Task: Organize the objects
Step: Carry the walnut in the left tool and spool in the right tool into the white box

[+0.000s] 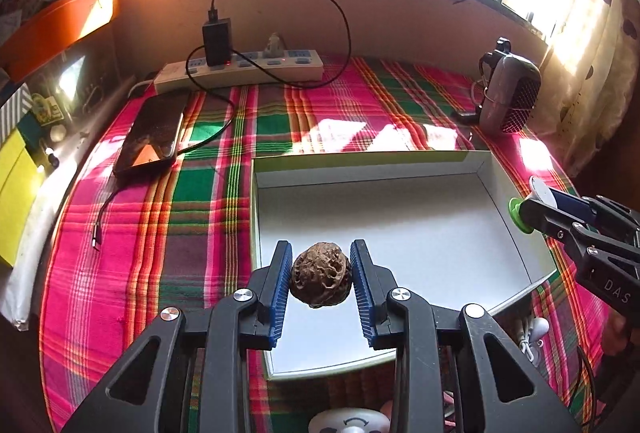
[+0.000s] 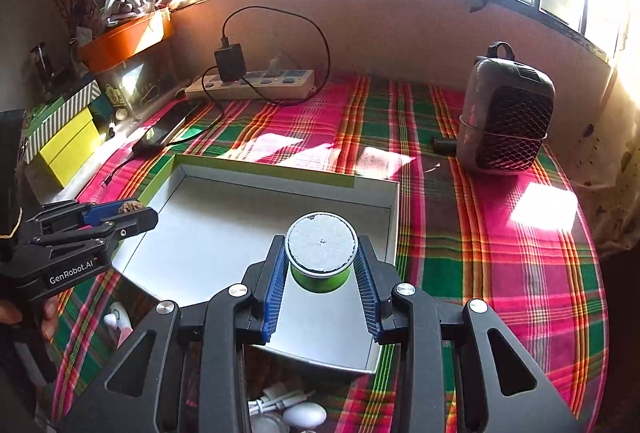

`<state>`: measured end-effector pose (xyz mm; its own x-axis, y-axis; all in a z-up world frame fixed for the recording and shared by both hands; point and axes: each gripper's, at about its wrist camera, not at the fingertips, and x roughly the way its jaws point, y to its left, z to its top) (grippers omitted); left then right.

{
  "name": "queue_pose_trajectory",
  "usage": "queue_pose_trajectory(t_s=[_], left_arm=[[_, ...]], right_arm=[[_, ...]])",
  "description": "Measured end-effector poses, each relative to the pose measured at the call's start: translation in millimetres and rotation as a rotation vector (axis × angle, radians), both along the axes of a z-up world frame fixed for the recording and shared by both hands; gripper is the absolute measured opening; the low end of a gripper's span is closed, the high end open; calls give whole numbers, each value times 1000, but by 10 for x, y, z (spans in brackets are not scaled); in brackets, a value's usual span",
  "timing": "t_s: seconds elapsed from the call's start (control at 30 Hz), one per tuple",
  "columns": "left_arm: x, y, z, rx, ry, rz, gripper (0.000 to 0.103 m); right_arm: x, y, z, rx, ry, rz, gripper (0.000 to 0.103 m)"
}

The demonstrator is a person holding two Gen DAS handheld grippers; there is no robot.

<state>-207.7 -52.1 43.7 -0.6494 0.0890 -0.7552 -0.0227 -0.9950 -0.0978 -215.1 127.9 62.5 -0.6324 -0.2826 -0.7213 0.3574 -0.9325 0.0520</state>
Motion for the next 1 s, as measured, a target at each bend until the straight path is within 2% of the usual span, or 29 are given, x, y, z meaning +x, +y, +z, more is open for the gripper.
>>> queue_pose_trajectory(t_s=[0.43,1.0], left_arm=[[-440,84,-173,-15,-34,-16,28],[-549,166,-300,-60,-49,-30,28]], right_arm=[[-444,-65,-277,3,-56,-13,35],[-558,-106,-397,29,-76,-10,35]])
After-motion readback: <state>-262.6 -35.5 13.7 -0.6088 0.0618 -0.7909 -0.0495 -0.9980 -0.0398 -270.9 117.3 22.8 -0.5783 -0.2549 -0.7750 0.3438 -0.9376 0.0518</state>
